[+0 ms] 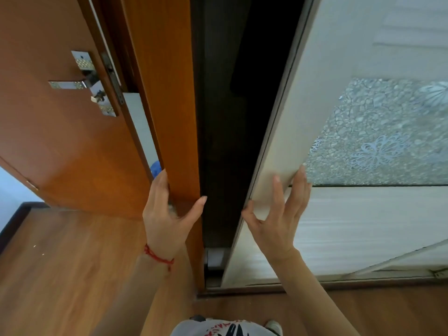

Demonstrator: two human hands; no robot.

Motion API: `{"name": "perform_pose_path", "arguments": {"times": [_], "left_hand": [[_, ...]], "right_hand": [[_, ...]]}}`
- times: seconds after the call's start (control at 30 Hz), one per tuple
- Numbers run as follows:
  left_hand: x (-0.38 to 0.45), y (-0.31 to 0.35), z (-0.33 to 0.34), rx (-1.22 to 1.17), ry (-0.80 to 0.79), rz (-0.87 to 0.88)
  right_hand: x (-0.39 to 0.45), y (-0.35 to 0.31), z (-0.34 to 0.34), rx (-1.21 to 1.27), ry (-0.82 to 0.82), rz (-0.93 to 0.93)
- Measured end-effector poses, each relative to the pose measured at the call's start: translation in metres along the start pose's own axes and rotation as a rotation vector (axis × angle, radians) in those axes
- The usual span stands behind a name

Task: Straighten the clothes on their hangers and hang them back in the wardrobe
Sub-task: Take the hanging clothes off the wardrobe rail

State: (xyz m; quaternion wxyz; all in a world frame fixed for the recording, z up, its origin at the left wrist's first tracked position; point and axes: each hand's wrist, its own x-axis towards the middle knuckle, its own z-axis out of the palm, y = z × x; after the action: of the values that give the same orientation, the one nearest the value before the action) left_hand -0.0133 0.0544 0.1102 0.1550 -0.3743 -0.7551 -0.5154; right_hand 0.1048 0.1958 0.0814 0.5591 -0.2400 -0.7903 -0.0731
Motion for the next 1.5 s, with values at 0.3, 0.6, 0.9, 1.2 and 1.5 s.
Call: {"name": "perform_pose_path", "arguments": {"times": [0.3,0.6,0.9,1.2,1.5], "left_hand": [[-0.018,0.051,0.01,-0.045,0.286,0.386],[0.033,0.15,0.117,-0.438,-0.348,0.369],[0.085,0.223,0.189,-0.768,-0.55,0.482],[0.076,0.287,0.25,-0.848,-0.68,0.364],[0.062,0.356,0.322,-0.77,-0.602,0.367]], "right_hand": [[-0.003,0.057,-0.035,-0.105,-0.017,0.159],[0.003,0.1,-0.064,-0.199,-0.045,0.324],[0.0,0.158,-0.08,-0.252,-0.057,0.346],[0.003,0.23,-0.108,-0.233,-0.058,0.4],[0.054,0.311,-0.138,-0.223,0.14,0.496]]}}
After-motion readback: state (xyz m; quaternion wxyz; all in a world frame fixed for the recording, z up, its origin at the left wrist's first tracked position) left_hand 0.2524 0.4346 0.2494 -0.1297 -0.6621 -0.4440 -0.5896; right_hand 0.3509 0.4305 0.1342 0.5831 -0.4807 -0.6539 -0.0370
